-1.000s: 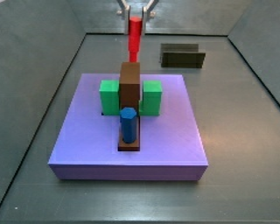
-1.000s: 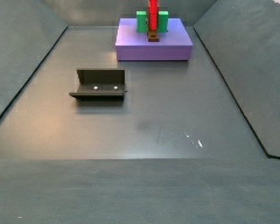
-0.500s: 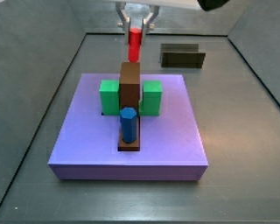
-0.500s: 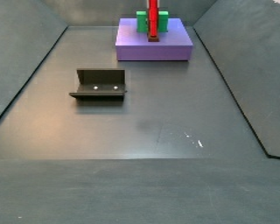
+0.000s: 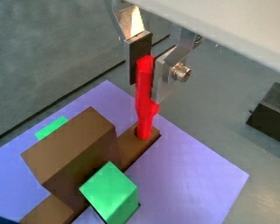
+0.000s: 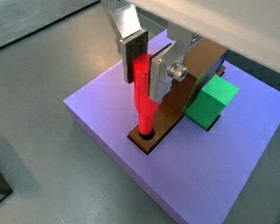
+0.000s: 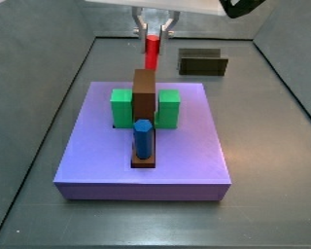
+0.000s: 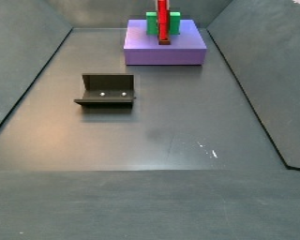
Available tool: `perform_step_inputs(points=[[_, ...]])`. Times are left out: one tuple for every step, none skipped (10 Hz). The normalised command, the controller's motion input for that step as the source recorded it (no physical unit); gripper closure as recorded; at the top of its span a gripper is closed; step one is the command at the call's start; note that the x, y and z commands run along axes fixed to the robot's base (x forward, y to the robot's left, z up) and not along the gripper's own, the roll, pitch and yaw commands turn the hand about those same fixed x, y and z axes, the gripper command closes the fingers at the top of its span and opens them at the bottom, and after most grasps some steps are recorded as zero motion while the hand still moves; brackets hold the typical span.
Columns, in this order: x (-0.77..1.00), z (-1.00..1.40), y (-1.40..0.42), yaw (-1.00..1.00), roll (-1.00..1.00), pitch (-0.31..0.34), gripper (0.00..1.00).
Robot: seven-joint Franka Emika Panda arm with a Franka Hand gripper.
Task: Pick up the red object. Move up. Move to above the board. Insert the red object.
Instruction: Insert the red object.
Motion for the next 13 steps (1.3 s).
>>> perform_step_inputs(points=[[-0.25,-0.05,0.0,-0.03,0.0,-0.019,1.0],[-0.17,-0.07,0.0,0.0,-0.04,-0.047,1.0],[-0.03,-0.14,0.0,0.0,-0.03,-0.066,1.0],[0.02,-0.21,0.0,0.0,0.0,-0.04,1.0],[0.24,-0.36,0.0,0.0,0.01,-0.03,1.0],[0.16,-0.38,0.0,0.0,0.09,-0.027,1.0],[0.03,-0.39,0.0,0.0,0.14,-0.023,1.0],[0.12,-0.32,0.0,-0.03,0.2,0.0,1.0],[0.0,-0.36,0.0,-0.01,0.22,0.0,1.0],[0.0,-0.47,0.0,0.0,0.18,-0.013,1.0],[0.0,-0.51,0.0,-0.02,0.13,-0.02,1.0],[0.0,-0.46,0.0,-0.02,0.07,-0.047,1.0],[0.0,0.0,0.0,0.0,0.0,0.0,1.0]])
